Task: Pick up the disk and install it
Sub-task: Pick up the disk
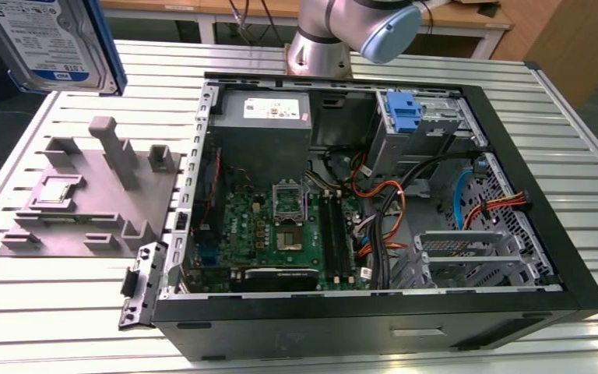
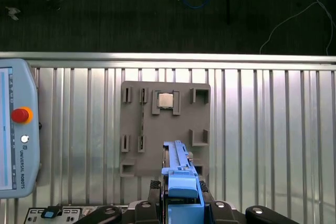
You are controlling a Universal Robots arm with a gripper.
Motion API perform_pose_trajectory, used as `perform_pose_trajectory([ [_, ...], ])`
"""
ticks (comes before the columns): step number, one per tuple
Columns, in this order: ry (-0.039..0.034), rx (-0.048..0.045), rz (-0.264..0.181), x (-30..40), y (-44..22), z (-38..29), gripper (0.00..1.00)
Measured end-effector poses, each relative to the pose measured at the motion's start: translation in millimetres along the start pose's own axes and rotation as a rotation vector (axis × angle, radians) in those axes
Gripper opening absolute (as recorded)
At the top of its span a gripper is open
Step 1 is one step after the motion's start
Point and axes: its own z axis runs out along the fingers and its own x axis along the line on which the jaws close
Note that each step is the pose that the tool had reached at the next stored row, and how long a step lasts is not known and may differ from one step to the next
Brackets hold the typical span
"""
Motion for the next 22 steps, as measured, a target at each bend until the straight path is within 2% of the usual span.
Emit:
perform_pose_trajectory([
  [8,0.0,0.0001,0.0,5.4,-1.8,-0.3,0.37],
  [22,0.0001,-0.0001,0.0,5.1,-21.8,-1.0,0.37],
])
